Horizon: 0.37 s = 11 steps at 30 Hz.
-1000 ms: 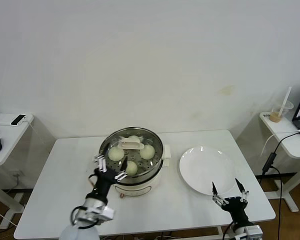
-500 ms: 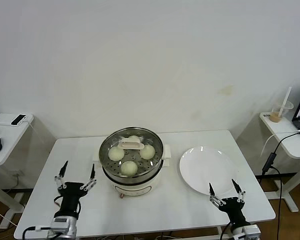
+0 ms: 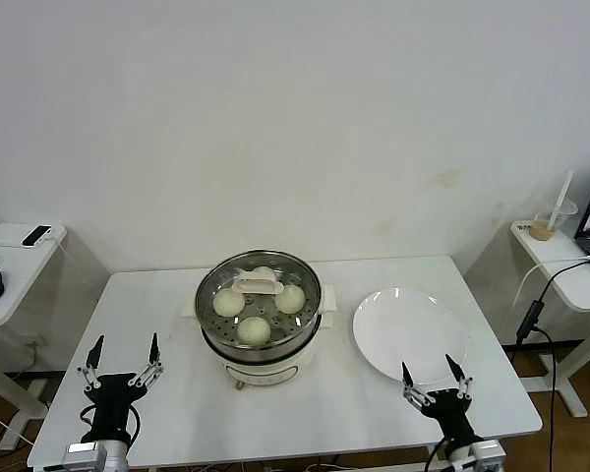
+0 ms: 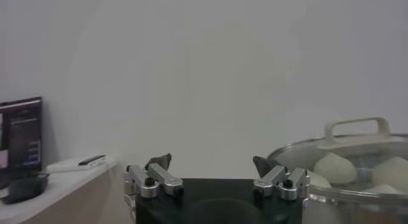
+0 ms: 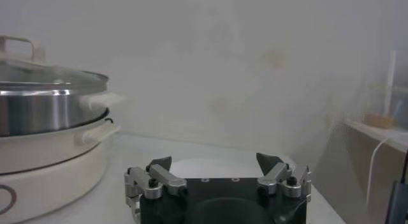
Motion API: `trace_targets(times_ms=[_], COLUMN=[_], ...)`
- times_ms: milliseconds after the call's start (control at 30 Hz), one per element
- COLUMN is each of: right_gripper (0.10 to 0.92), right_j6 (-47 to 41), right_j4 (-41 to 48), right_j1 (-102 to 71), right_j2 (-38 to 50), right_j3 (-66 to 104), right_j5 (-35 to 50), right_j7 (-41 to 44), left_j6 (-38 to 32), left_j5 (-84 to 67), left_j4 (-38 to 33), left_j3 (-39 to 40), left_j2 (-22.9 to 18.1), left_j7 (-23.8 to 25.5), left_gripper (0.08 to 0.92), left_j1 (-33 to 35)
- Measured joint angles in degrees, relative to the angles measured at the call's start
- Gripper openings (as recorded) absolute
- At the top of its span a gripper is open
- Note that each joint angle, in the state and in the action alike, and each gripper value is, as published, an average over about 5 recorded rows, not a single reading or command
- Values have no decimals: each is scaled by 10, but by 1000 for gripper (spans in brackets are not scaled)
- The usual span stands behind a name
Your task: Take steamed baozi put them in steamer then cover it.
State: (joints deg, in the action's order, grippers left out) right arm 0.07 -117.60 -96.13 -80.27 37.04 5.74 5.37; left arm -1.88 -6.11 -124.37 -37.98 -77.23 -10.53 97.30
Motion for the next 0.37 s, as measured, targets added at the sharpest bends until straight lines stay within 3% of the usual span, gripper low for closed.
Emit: trace_targets(times_ms=[367], right_gripper=[823], right_j6=[-15], right_j4=[-15], right_j1=[-7], right_j2=[13], right_j3=[-18], right_j5=[10], right_j7=[-15], left_j6=[2], left_j5=[1], left_j4=[-2], left_j3=[-15], left_j2=[-13], left_j7=[1], left_gripper=[823], left_j1=[16])
